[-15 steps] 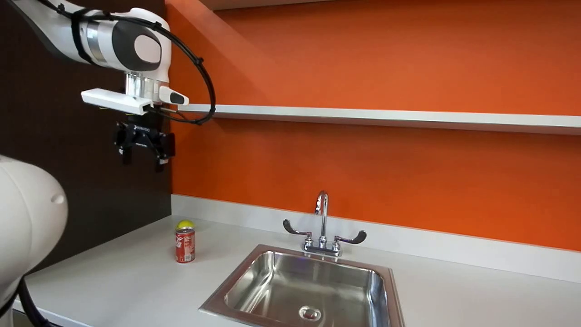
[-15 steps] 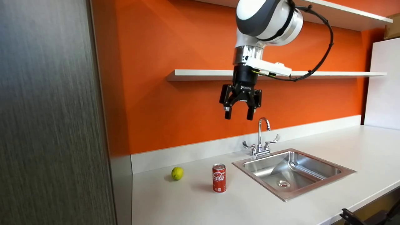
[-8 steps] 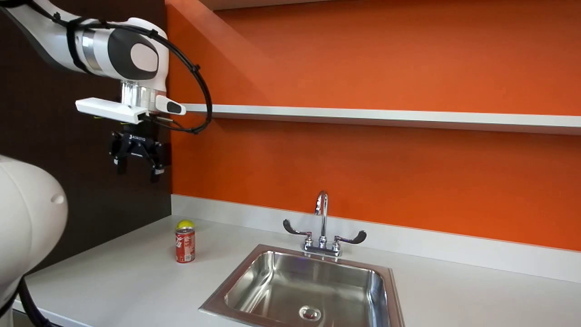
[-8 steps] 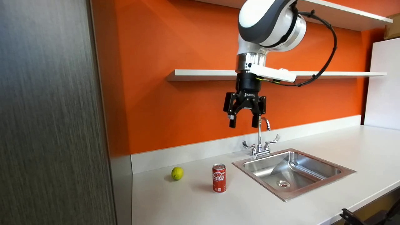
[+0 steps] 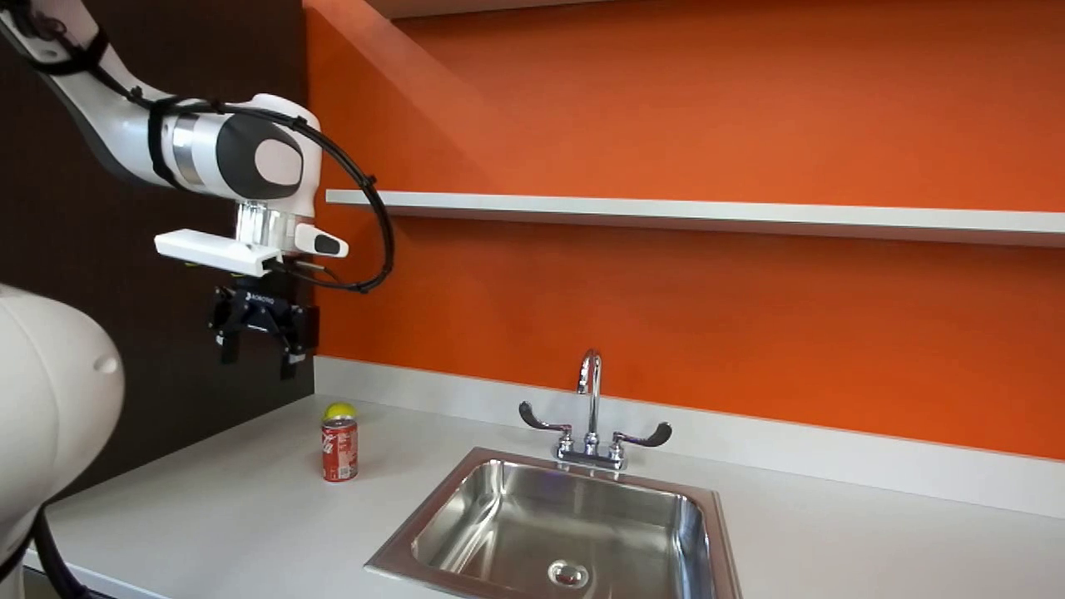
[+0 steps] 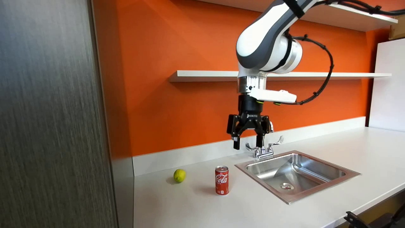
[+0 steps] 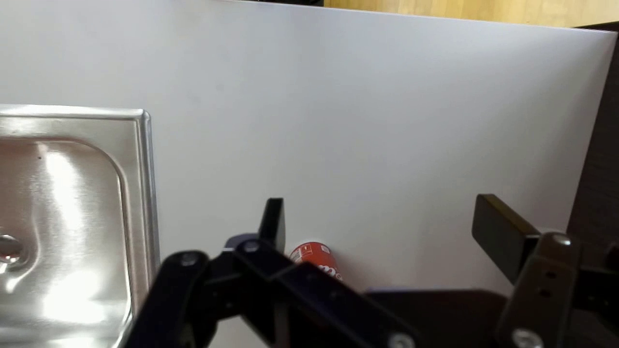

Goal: Put the red can on the bottom shelf

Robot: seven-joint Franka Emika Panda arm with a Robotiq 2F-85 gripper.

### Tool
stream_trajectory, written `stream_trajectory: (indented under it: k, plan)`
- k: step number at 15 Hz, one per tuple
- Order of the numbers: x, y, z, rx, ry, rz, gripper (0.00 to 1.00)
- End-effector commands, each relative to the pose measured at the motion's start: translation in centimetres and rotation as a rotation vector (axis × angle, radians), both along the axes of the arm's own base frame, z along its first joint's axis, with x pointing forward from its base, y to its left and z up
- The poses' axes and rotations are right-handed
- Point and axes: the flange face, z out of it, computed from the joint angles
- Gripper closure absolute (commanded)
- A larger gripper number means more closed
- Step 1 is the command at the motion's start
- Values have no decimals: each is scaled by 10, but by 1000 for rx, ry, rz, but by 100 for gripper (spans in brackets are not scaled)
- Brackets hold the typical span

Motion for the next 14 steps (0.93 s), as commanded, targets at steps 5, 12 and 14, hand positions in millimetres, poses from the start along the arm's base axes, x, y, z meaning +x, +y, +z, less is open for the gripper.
stream_trajectory:
  k: [5, 12, 14]
  plan:
    - [27, 3, -52, -26, -56, -6, 0]
    - [50, -1, -99, -51, -98, 0, 0]
    - [57, -2, -112, -56, -117, -5, 0]
